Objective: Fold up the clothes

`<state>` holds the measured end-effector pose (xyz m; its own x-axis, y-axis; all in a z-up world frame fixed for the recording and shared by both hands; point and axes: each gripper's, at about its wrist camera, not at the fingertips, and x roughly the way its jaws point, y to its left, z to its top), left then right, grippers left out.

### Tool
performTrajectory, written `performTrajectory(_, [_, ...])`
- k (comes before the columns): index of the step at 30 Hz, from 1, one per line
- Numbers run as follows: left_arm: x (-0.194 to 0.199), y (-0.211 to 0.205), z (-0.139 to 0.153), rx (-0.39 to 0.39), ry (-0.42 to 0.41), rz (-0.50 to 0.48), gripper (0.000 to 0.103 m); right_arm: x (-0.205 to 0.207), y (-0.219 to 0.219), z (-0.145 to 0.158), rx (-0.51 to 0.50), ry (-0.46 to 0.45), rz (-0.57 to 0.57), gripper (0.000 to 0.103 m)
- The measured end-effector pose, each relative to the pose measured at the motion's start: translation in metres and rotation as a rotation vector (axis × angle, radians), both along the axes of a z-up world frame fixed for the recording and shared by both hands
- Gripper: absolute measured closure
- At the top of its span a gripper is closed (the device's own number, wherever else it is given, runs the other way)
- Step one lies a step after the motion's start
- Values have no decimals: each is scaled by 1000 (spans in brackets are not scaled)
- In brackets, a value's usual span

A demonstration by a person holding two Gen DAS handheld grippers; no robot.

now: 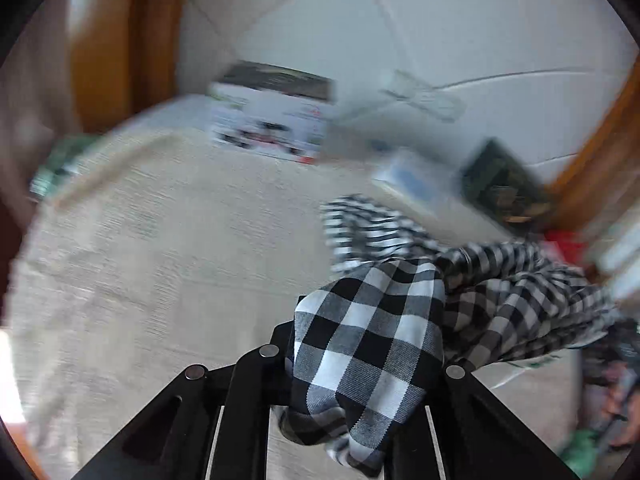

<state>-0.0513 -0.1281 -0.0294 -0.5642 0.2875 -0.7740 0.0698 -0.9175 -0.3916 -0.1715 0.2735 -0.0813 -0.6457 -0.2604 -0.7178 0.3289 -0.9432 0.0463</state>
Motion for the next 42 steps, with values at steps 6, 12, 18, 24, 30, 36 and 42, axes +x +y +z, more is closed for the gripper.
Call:
performTrajectory(6, [8, 61, -13, 87, -71, -183, 69, 26, 44, -9, 89, -21, -187, 81])
performTrajectory(12, [9, 113, -17, 25, -111, -286, 13, 36, 89, -42, 124, -128, -300, 74])
performTrajectory(18, [26, 100, -16, -10, -124, -232, 13, 52, 129, -64, 154, -180, -393, 28])
performTrajectory(24, [23, 83, -4, -64, -98, -192, 12, 51, 153, -82, 83, -250, -394, 24])
performTrajectory(30, [18, 112, -15, -44, -88, -260, 11, 32, 127, -114, 18, -345, -310, 8])
performTrajectory(36, [8, 157, -35, -97, -107, -344, 9, 25, 103, -131, 45, -366, -253, 0])
performTrajectory(42, [5, 158, 0, -79, -24, -342, 9, 25, 100, -141, 63, -379, -238, 0])
